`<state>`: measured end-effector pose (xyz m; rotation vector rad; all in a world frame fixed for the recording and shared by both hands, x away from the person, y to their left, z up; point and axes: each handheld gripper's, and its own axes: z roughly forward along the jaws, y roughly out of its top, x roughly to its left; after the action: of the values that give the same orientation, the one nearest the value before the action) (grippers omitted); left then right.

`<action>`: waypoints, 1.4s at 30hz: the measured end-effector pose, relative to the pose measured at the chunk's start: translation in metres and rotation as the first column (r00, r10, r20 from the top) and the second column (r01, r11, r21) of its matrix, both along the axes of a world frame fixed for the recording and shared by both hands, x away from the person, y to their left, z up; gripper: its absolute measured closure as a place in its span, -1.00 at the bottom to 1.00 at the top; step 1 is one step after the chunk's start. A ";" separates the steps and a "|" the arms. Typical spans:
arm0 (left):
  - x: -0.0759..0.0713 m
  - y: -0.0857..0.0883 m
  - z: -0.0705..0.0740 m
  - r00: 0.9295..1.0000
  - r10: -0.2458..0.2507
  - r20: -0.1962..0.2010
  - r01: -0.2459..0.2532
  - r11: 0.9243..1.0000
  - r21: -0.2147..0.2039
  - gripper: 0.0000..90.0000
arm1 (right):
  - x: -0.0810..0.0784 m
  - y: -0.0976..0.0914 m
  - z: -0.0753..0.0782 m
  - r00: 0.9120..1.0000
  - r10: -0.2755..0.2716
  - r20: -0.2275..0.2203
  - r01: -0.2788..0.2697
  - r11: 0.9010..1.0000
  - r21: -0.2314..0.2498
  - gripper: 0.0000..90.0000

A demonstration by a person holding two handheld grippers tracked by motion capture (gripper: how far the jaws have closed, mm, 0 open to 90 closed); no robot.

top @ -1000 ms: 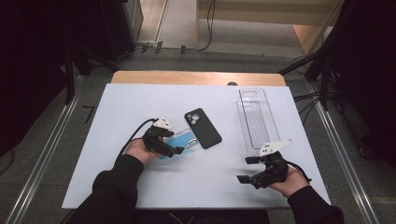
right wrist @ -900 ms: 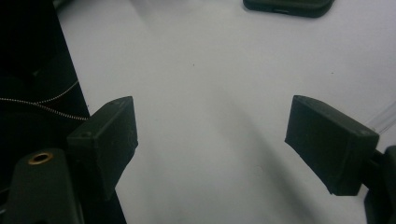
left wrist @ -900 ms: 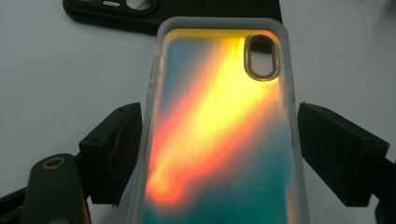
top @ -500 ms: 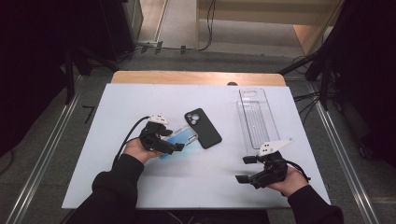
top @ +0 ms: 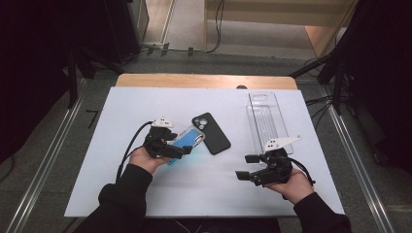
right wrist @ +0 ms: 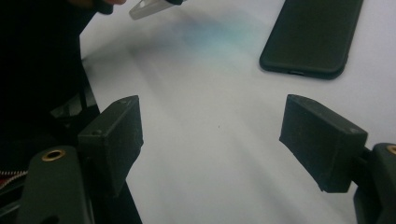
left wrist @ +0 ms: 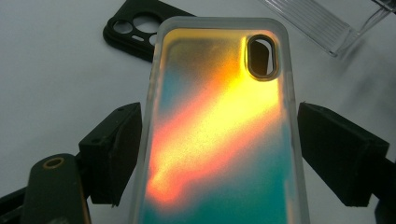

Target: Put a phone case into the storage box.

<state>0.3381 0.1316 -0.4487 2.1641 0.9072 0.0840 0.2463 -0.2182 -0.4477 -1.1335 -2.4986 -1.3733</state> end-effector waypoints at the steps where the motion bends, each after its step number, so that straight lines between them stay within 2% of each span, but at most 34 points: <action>1: -0.002 -0.002 0.000 1.000 0.010 0.008 -0.010 1.000 0.012 -0.61 | 0.001 0.001 0.001 1.000 -0.010 -0.006 0.010 1.000 -0.002 -0.57; 2: -0.004 -0.004 0.000 1.000 0.017 0.017 -0.017 1.000 0.020 -0.61 | 0.003 0.003 0.001 1.000 -0.018 -0.016 0.018 1.000 -0.002 -0.57; 9: -0.011 -0.011 0.000 0.997 0.052 0.050 -0.052 0.999 0.004 -0.61 | 0.009 0.012 0.007 0.999 -0.033 -0.022 0.034 0.999 0.029 -0.57; 11: -0.013 -0.013 0.000 0.997 0.053 0.062 -0.054 0.998 0.015 -0.61 | 0.012 0.016 0.009 0.999 -0.033 -0.024 0.034 0.999 0.035 -0.57; 13: -0.014 -0.013 -0.001 0.996 0.062 0.062 -0.063 0.998 0.013 -0.61 | 0.014 0.019 0.011 0.999 -0.038 -0.030 0.039 0.999 0.032 -0.56; 18: -0.017 -0.017 -0.003 0.995 0.084 0.061 -0.084 0.996 -0.012 -0.61 | 0.021 0.025 0.016 0.998 -0.062 -0.031 0.063 0.998 0.027 -0.55; 21: -0.019 -0.019 -0.003 0.992 0.098 0.074 -0.097 0.995 -0.025 -0.61 | 0.026 0.028 0.018 0.997 -0.070 -0.016 0.070 0.997 0.008 -0.51; 25: -0.024 -0.023 -0.004 0.988 0.123 0.097 -0.120 0.992 -0.045 -0.61 | 0.032 0.032 0.020 0.997 -0.080 -0.018 0.080 0.997 0.009 -0.51; 30: -0.031 -0.028 -0.006 0.979 0.153 0.136 -0.145 0.987 -0.070 -0.61 | 0.039 0.038 0.023 0.995 -0.094 -0.035 0.095 0.995 0.028 -0.51; 33: -0.034 -0.028 -0.007 0.972 0.183 0.144 -0.169 0.980 -0.105 -0.61 | 0.043 0.040 0.025 0.993 -0.107 -0.041 0.109 0.993 0.043 -0.51; 36: -0.038 -0.028 -0.008 0.962 0.212 0.169 -0.191 0.973 -0.132 -0.61 | 0.047 0.043 0.028 0.992 -0.120 -0.043 0.123 0.991 0.057 -0.51; 38: -0.042 -0.028 -0.009 0.953 0.231 0.196 -0.205 0.968 -0.145 -0.61 | 0.049 0.044 0.030 0.991 -0.128 -0.047 0.131 0.990 0.061 -0.51; 42: -0.047 -0.030 -0.011 0.940 0.251 0.231 -0.217 0.962 -0.166 -0.61 | 0.054 0.048 0.033 0.989 -0.141 -0.044 0.144 0.987 0.074 -0.50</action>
<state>0.2912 0.1012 -0.4600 1.8593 0.9882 0.3923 0.3003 -0.1707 -0.4148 -1.3324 -2.3570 -1.4523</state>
